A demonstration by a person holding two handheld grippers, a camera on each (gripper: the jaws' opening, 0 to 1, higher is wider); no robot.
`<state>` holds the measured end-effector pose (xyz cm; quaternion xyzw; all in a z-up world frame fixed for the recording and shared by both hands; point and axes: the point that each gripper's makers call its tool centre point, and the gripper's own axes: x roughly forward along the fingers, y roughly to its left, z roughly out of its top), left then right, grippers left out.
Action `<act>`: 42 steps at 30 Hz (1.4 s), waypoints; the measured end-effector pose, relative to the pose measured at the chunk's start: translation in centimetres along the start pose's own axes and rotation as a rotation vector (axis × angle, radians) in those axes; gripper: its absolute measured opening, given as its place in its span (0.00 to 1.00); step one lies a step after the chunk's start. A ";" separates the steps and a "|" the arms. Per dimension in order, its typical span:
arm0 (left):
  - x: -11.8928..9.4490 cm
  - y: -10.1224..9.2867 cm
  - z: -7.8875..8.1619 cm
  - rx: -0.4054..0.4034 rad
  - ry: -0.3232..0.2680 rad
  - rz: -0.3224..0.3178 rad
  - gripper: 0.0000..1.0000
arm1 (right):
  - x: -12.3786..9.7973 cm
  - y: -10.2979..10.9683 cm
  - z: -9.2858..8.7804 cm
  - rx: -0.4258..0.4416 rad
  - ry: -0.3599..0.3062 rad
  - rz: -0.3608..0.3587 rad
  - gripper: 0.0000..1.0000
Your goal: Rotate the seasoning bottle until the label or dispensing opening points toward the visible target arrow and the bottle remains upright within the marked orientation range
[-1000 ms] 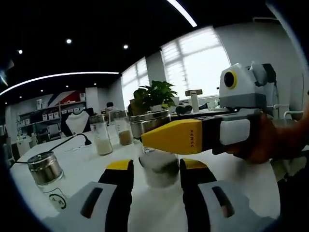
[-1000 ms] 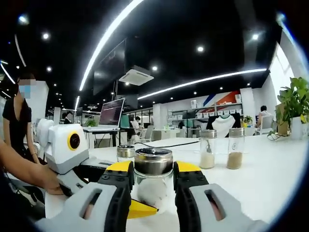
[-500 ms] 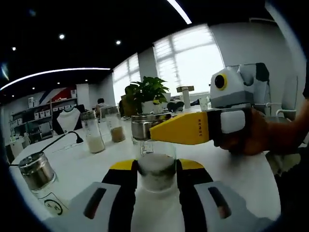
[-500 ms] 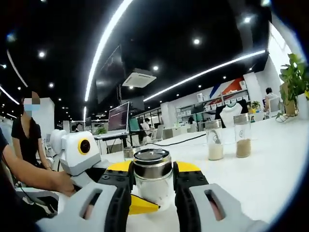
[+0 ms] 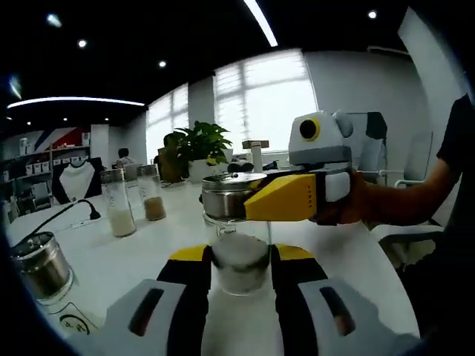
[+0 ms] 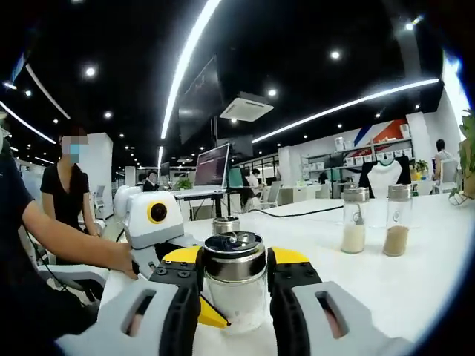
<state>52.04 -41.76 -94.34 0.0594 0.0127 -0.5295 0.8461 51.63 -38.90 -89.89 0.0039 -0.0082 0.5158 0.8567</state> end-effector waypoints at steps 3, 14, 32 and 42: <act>-0.1 0.5 0.1 0.024 -0.009 0.030 0.34 | 0.6 -0.3 0.1 -0.073 -0.001 -0.085 0.31; -1.2 3.1 1.0 0.103 -0.043 0.211 0.37 | 2.7 -1.6 1.0 0.048 -0.084 -0.346 0.31; -1.8 3.0 1.1 -0.003 -0.054 0.205 0.35 | 2.8 0.0 1.2 -0.054 -0.039 -0.156 0.31; -1.7 1.9 2.2 -0.121 -0.134 0.094 0.35 | 2.1 1.0 1.9 -0.130 0.015 0.109 0.30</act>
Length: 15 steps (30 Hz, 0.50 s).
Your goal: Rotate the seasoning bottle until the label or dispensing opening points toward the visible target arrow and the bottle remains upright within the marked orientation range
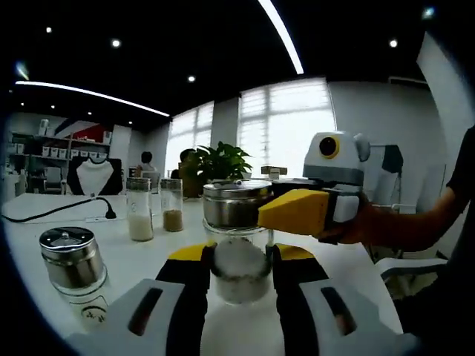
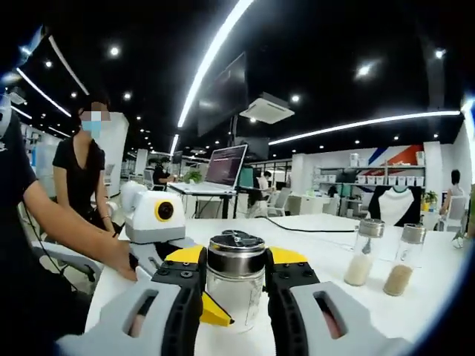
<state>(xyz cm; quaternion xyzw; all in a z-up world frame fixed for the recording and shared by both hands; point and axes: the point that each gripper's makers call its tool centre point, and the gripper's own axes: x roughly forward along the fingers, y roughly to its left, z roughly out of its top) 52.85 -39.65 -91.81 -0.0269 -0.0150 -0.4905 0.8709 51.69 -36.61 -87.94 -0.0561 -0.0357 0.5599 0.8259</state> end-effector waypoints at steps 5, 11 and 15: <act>0.2 -0.3 -0.5 0.030 0.031 -0.006 0.35 | 0.3 0.3 -0.9 -0.050 0.042 0.042 0.32; 0.2 -0.5 -0.7 0.050 0.043 -0.010 0.35 | 0.2 0.4 -1.5 -0.027 0.063 0.049 0.32; 0.3 -0.5 -0.7 0.063 0.041 0.002 0.35 | 0.0 -0.1 -1.5 0.053 0.066 0.012 0.32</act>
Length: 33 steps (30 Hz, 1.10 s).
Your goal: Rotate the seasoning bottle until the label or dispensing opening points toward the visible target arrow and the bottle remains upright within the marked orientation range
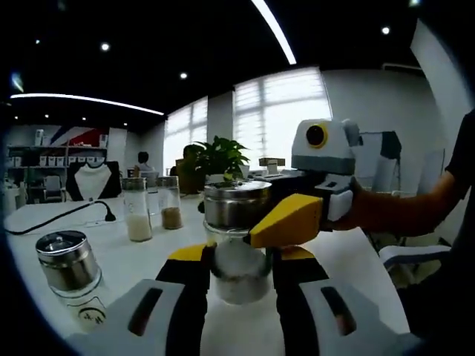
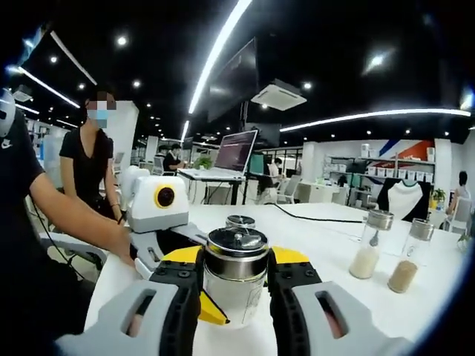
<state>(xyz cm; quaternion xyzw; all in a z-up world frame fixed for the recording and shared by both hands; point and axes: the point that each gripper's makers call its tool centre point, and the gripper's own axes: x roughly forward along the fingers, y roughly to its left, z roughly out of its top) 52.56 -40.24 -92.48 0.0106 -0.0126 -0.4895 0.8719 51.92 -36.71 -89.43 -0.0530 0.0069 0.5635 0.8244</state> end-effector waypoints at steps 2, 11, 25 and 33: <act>0.0 0.7 0.2 0.055 -0.008 0.047 0.35 | 0.1 -1.0 -0.1 0.021 -0.003 -0.098 0.31; -0.3 1.9 0.5 0.150 -0.006 0.149 0.38 | 1.1 -2.1 0.3 0.111 -0.089 -0.412 0.31; -0.9 2.5 0.6 0.068 -0.008 0.167 0.37 | 1.4 -1.3 0.8 0.109 -0.123 -0.444 0.31; -1.2 0.8 1.5 -0.055 -0.063 0.062 0.36 | 0.4 0.5 1.2 0.006 -0.092 -0.187 0.31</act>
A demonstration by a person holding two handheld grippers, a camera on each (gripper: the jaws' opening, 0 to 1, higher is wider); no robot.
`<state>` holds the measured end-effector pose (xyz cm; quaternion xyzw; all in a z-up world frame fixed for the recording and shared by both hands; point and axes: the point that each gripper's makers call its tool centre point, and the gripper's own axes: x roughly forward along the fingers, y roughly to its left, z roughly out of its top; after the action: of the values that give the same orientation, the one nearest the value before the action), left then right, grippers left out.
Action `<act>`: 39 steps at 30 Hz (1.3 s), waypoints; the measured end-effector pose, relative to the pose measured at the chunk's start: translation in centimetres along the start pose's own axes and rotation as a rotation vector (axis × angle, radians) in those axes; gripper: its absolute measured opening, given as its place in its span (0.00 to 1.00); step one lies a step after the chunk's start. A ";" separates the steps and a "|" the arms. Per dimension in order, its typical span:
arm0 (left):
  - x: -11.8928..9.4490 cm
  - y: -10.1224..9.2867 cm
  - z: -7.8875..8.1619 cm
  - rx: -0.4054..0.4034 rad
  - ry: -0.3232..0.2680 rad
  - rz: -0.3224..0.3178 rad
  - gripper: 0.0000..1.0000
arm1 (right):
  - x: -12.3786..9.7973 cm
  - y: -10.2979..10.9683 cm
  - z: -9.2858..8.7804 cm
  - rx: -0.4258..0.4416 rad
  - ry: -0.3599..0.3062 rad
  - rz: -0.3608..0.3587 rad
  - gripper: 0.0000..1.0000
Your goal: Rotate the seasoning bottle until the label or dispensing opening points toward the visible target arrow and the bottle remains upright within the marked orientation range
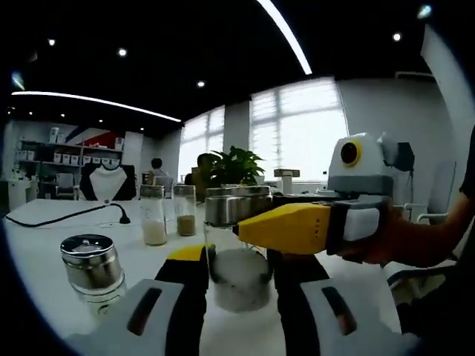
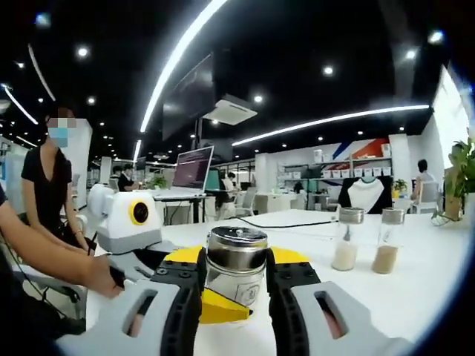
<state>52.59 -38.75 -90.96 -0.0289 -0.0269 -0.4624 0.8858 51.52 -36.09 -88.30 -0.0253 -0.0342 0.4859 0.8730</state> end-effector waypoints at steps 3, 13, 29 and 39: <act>0.2 -0.7 0.1 -0.005 -0.006 -0.039 0.36 | -0.5 0.2 0.1 -0.004 -0.007 0.071 0.31; 0.1 -2.7 0.5 0.045 -0.029 -0.126 0.36 | -1.2 1.3 0.4 0.048 -0.059 0.112 0.32; 0.5 0.4 -1.0 0.215 0.053 0.088 0.41 | 1.1 -1.1 -0.7 0.104 -0.057 -0.355 0.31; -0.2 1.9 -0.8 0.145 0.052 0.134 0.37 | 1.8 -0.4 -0.7 0.063 -0.041 -0.247 0.32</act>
<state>54.05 -37.62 -91.78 0.0457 -0.0351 -0.3997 0.9148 52.90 -34.75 -88.85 0.0162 -0.0395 0.3758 0.9257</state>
